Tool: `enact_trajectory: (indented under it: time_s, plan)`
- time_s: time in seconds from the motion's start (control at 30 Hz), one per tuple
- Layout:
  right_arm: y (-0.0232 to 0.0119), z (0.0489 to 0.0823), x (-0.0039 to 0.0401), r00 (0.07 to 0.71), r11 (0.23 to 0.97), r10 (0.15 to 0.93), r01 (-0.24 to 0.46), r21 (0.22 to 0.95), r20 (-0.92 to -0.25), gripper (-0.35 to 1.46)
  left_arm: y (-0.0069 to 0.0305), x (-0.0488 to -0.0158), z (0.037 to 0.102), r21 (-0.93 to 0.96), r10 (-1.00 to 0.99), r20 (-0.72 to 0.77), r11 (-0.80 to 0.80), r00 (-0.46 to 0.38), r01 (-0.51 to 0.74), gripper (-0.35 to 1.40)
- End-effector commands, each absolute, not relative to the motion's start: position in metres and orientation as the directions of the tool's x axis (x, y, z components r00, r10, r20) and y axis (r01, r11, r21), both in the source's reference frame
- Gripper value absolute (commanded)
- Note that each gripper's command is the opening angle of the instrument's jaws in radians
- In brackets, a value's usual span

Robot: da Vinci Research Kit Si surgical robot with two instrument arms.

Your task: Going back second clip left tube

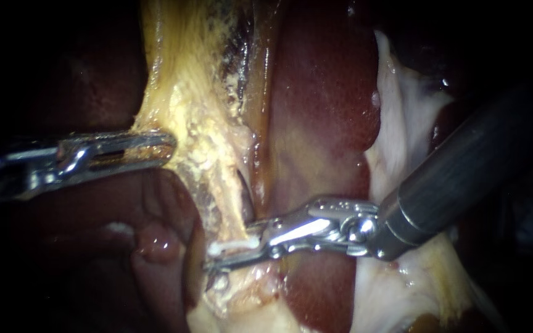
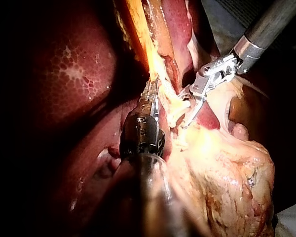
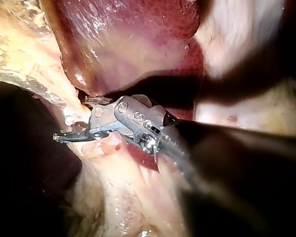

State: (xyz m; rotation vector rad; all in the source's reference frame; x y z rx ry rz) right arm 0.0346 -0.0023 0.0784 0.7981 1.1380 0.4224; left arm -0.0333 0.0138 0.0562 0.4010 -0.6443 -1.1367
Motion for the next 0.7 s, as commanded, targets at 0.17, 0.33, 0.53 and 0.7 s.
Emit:
enact_trajectory:
  time_s: [0.17, 0.33, 0.53, 0.7]
  plan:
    - [-0.0019, 0.0781, 0.0335, 0.366, 0.740, 0.587, 0.120, 0.662, -0.722, 0.58, 0.0138, -0.0332, 0.0562, 0.600, -0.925, 0.267, 0.380, 0.272, 0.704, -0.35]
    - [-0.0010, 0.0773, 0.0317, 0.350, 0.768, 0.552, 0.140, 0.624, -0.757, 0.59, 0.0137, -0.0332, 0.0562, 0.600, -0.924, 0.267, 0.380, 0.272, 0.704, -0.35]
    - [0.0005, 0.0753, 0.0288, 0.318, 0.787, 0.535, 0.151, 0.599, -0.783, 0.60, 0.0137, -0.0331, 0.0562, 0.600, -0.924, 0.267, 0.381, 0.272, 0.704, -0.35]
    - [0.0024, 0.0727, 0.0262, 0.292, 0.806, 0.518, 0.148, 0.573, -0.804, 0.60, 0.0137, -0.0331, 0.0562, 0.600, -0.924, 0.267, 0.381, 0.272, 0.704, -0.35]
